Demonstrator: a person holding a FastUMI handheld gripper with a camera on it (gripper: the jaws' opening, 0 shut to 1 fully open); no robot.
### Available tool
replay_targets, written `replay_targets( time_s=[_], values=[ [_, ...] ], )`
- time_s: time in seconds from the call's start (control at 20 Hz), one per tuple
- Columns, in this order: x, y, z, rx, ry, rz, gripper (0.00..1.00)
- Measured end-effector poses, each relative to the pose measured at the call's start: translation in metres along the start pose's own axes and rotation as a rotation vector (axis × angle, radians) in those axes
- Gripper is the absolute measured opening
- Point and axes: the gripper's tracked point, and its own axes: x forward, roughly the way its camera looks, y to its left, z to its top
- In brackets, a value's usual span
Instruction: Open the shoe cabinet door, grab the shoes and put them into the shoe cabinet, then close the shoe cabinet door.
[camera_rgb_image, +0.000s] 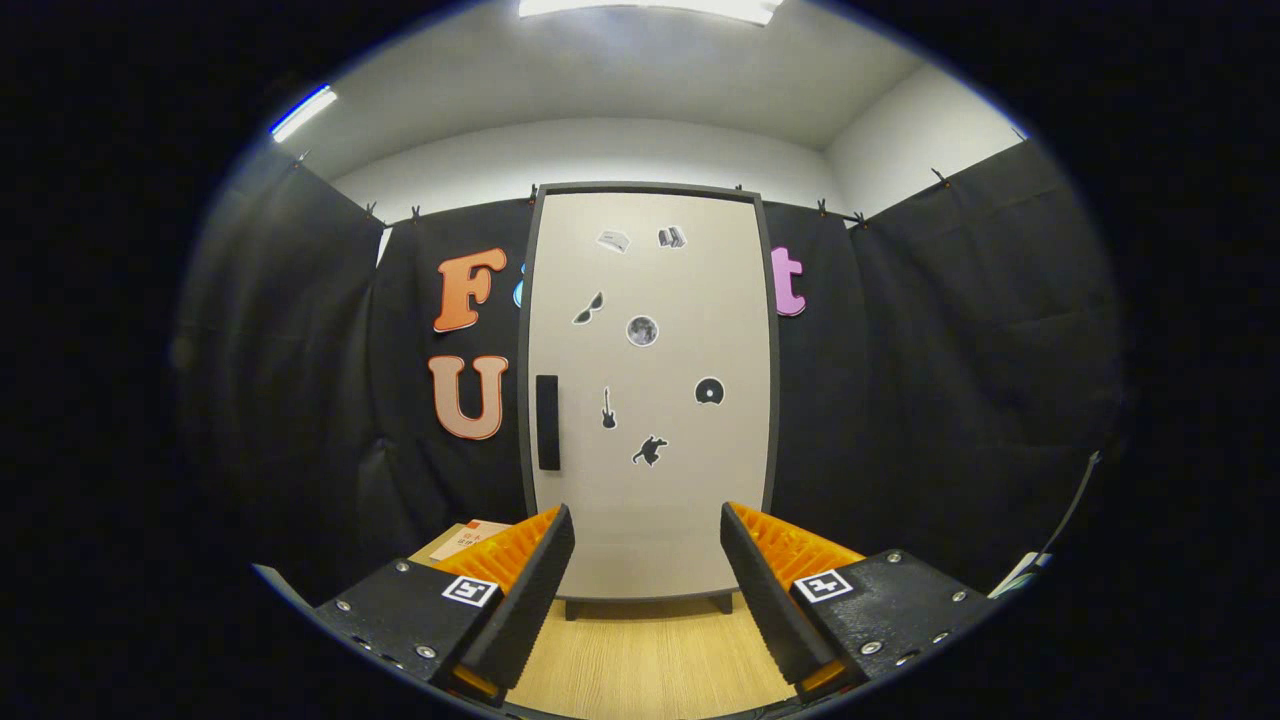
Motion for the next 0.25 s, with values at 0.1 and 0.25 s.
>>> replay_targets(
  time_s=[0.1, 0.25],
  values=[
    [-0.0004, 0.0032, -0.0037, 0.001, 0.01, 0.009, 0.92],
    [0.0021, 0.0077, -0.0022, -0.016, 0.008, 0.016, 0.92]
  ],
)
